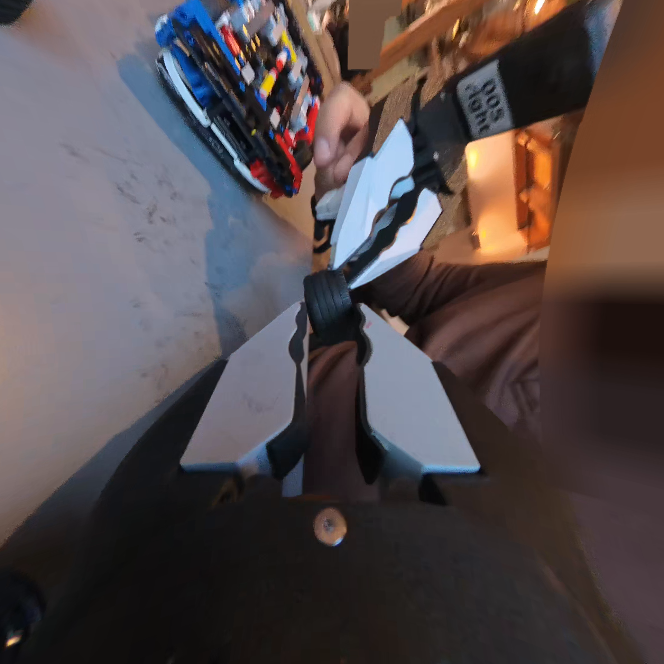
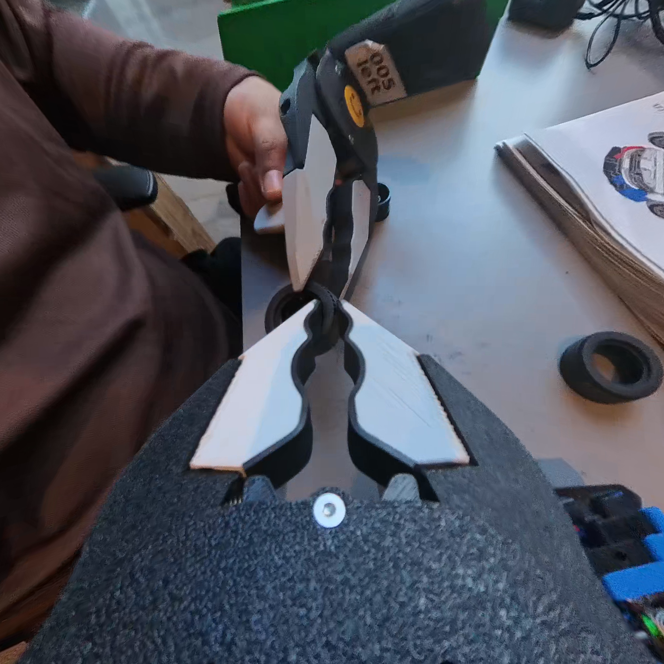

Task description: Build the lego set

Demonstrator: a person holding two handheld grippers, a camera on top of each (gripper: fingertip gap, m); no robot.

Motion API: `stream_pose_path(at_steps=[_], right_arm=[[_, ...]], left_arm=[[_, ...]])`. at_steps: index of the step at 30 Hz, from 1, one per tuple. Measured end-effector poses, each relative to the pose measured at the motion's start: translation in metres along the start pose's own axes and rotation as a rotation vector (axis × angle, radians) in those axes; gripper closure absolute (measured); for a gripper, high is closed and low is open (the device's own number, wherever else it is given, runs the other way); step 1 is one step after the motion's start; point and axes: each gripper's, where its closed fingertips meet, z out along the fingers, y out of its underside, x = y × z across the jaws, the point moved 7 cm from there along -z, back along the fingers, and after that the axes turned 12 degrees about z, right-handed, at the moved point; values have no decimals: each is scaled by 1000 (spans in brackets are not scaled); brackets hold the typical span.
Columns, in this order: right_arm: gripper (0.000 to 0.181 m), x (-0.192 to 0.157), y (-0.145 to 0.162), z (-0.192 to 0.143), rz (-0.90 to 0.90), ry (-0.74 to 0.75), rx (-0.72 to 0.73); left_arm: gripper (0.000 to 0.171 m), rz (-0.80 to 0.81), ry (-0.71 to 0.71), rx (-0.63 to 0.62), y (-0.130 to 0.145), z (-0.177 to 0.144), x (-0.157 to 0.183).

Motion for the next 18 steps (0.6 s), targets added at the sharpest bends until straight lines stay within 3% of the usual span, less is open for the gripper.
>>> stream_pose_path(at_steps=[6,14,18], right_arm=[[180,2,15,19,1,77,-59],[180,6,23,35,162,223,-119],[180,3,21,42,196,219,-146]], left_arm=[[149,113,-147,-139,3,-7,-11],[152,411,-542,-274,8,-13,1],[154,434,-576,-312,13,-6,-2]])
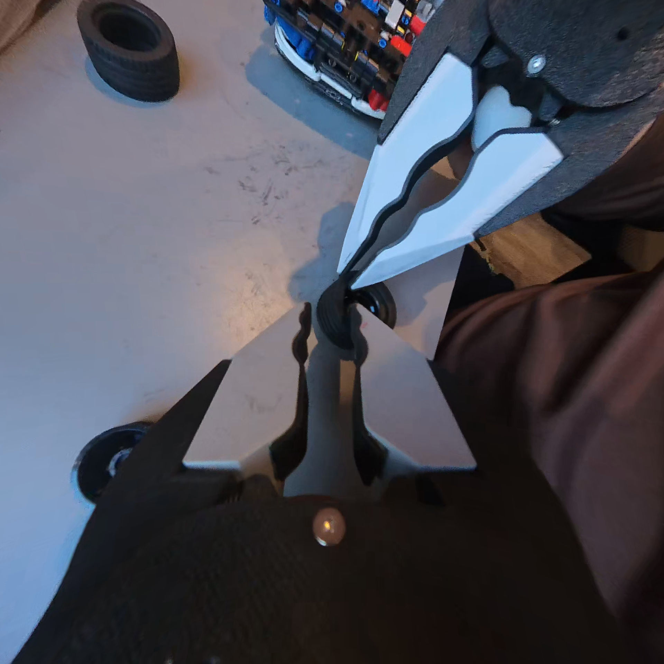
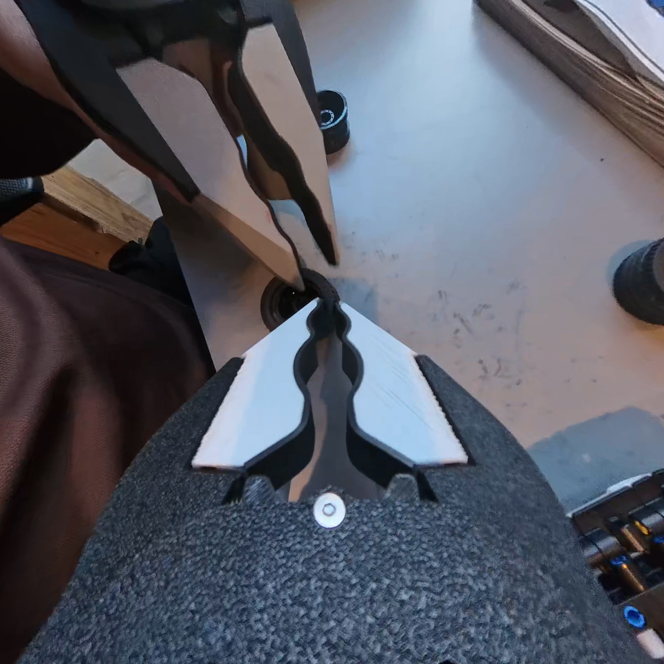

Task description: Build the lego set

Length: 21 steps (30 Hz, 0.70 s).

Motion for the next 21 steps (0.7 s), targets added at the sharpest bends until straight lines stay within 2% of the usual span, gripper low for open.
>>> stream_pose_path(at_steps=[4,8,15,19,21], right_arm=[[181,-3,2,-2,29,-35,-39],[181,-7,12,-9,84,-136,-92],[181,-10,10,-9,-132,-49,1],[181,-3,15,-7,85,-180,-5],[181,-1,17,-5,137,-184,15]], left_arm=[[166,76,11,2,1,3,5],[168,92,139,24,4,8,15],[168,148,140,23,4,15,17],[169,118,139,39,6,14,20],[169,122,115,38,6,15,20]])
